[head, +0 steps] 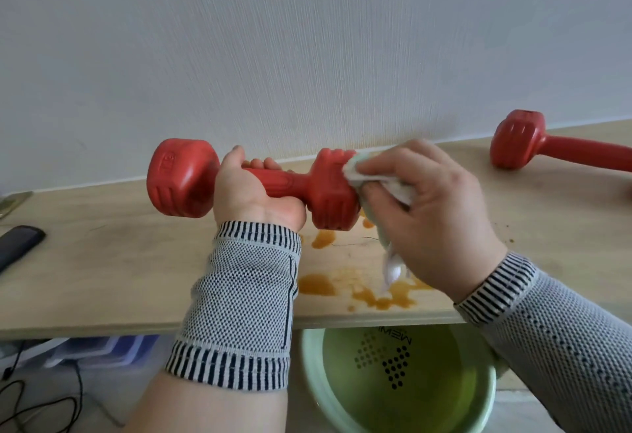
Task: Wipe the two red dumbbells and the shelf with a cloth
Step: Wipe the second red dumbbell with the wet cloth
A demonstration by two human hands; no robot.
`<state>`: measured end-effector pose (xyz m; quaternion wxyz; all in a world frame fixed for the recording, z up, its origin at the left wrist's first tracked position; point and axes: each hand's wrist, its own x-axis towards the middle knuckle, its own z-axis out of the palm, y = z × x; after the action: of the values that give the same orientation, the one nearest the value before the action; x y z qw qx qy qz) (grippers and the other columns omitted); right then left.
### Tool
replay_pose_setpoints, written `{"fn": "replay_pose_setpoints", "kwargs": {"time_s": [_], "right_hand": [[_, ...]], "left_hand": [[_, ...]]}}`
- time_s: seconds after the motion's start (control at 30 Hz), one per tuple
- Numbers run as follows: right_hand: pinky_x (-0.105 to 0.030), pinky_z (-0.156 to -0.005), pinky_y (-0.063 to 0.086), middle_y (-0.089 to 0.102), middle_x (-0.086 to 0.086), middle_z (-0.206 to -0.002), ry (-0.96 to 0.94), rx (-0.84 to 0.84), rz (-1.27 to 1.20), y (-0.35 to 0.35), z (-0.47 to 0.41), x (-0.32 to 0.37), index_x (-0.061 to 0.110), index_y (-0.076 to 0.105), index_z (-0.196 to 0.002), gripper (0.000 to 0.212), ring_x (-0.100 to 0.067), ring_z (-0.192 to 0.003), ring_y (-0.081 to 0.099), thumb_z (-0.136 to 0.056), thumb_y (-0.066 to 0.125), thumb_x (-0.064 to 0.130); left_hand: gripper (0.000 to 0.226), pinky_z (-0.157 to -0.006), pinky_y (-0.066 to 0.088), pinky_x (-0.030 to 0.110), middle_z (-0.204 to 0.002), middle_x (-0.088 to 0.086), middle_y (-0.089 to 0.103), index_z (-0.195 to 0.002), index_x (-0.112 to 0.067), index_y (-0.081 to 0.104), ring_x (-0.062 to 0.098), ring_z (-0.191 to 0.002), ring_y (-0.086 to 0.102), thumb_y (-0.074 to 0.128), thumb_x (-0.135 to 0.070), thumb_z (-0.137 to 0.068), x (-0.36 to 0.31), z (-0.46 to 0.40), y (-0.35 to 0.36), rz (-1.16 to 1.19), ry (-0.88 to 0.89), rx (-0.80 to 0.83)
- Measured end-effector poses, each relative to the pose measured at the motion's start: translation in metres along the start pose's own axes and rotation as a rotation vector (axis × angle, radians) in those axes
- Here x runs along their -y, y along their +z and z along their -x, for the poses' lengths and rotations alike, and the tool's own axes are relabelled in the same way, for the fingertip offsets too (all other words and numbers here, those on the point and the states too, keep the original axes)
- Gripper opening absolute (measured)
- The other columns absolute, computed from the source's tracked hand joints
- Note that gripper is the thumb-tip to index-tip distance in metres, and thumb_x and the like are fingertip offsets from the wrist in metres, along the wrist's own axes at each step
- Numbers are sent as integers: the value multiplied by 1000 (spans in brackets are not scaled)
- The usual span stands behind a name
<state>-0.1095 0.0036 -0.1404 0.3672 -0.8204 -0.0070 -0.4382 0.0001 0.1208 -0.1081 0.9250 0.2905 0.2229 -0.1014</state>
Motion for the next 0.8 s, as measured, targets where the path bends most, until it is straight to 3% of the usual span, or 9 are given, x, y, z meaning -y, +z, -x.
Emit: {"fn": "replay_pose_setpoints", "kwargs": {"time_s": [0.13, 0.37, 0.47, 0.57, 0.7, 0.8], "right_hand": [[-31, -66, 53, 64, -2, -88, -210, 95, 145, 7, 8, 4, 15, 75, -90, 10, -16, -75, 63, -82, 69, 12], [-32, -66, 53, 64, -2, -87, -185, 72, 151, 11, 7, -3, 15, 75, -89, 12, -18, -75, 62, -82, 67, 10], [-37, -67, 53, 64, -4, -88, -239, 136, 153, 16, 12, -2, 12, 75, -89, 12, -23, -77, 62, -81, 67, 7], [-30, -64, 53, 65, 0, -88, -166, 103, 167, 4, -1, -13, 16, 74, -91, 11, -14, -72, 61, -84, 66, 12], [-27, -66, 51, 63, 9, -82, -5, 44, 106, -14, -12, -23, 17, 70, -93, 8, -5, -70, 60, -86, 66, 19], [-28, -62, 48, 60, 10, -80, -74, 78, 88, -12, -7, -15, 14, 64, -95, 16, -6, -69, 56, -88, 56, 26]], "left_hand": [[25, -56, 45, 22, -55, -11, 49, -71, -20, 50, 8, -51, 51, 65, -27, -89, 2, -1, -3, -34, 52, 0], [24, -67, 46, 27, -58, -8, 48, -72, -18, 49, 11, -55, 49, 66, -26, -88, 6, 5, 0, -56, 133, 7], [26, -62, 44, 25, -56, -9, 46, -70, -19, 46, 11, -52, 48, 62, -24, -89, 6, 4, -1, -62, 110, 23], [25, -51, 41, 20, -53, -8, 44, -68, -19, 44, 10, -46, 45, 60, -18, -87, 7, 2, -3, -56, 118, 30], [25, -54, 39, 24, -51, -10, 42, -65, -20, 43, 9, -41, 42, 58, -17, -85, 3, 0, -1, -47, 105, 81], [27, -54, 39, 22, -51, -10, 42, -64, -20, 42, 8, -39, 41, 57, -17, -86, 3, -4, -2, -40, 80, 93]]}}
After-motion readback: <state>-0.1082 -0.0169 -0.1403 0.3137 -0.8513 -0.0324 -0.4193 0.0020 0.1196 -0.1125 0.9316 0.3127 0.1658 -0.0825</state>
